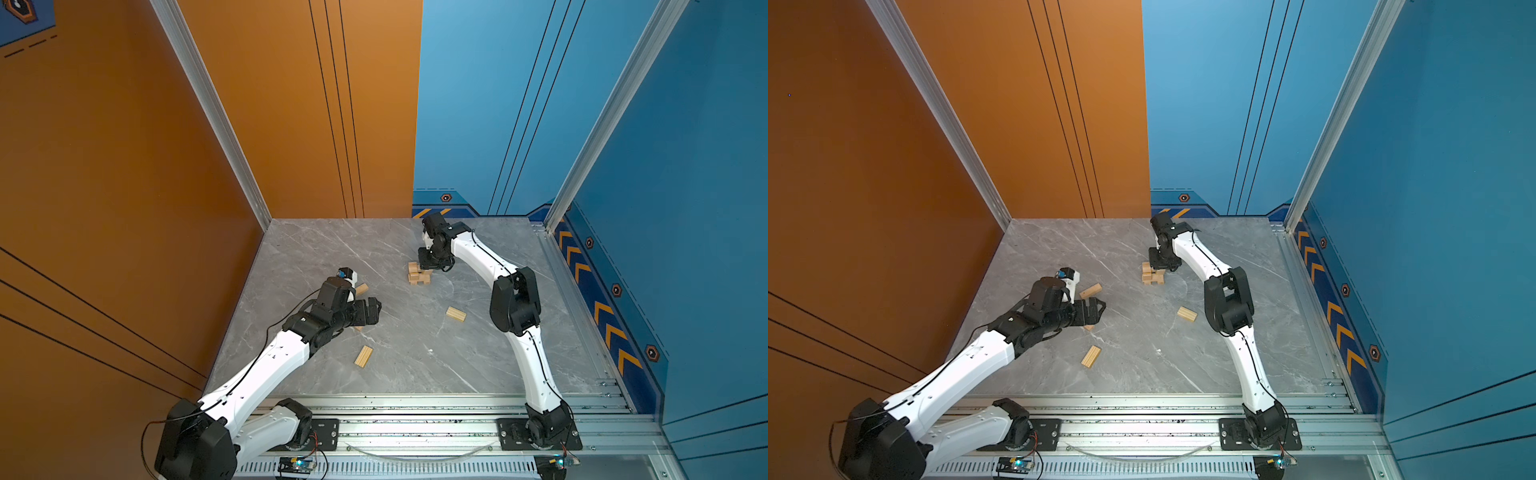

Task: Build the wood block tower
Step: 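Lower the held arch block onto the structure beside the first arch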

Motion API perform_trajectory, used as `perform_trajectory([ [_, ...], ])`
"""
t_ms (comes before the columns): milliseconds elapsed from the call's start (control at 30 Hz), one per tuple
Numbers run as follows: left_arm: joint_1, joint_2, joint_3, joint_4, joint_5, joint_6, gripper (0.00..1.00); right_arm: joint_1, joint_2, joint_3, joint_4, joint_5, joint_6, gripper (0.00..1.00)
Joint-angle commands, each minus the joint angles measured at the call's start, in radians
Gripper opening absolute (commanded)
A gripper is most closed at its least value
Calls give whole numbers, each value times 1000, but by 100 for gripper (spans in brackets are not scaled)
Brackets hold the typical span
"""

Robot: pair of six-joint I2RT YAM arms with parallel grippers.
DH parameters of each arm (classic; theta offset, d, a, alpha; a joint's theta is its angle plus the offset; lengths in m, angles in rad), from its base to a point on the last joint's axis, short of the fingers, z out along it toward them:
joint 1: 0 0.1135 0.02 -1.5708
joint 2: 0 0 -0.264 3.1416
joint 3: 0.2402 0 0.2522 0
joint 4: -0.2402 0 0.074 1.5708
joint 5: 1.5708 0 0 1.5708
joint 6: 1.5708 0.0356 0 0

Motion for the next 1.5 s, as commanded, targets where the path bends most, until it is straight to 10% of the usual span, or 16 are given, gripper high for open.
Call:
perform_trajectory([
  [0,11,-2,-15,15,17,18,98,-5,26,37,-46,-17,-20,28],
  [1467,23,-5,-24,17,34,14,98,-17,52,79,-50,-59,0,45],
])
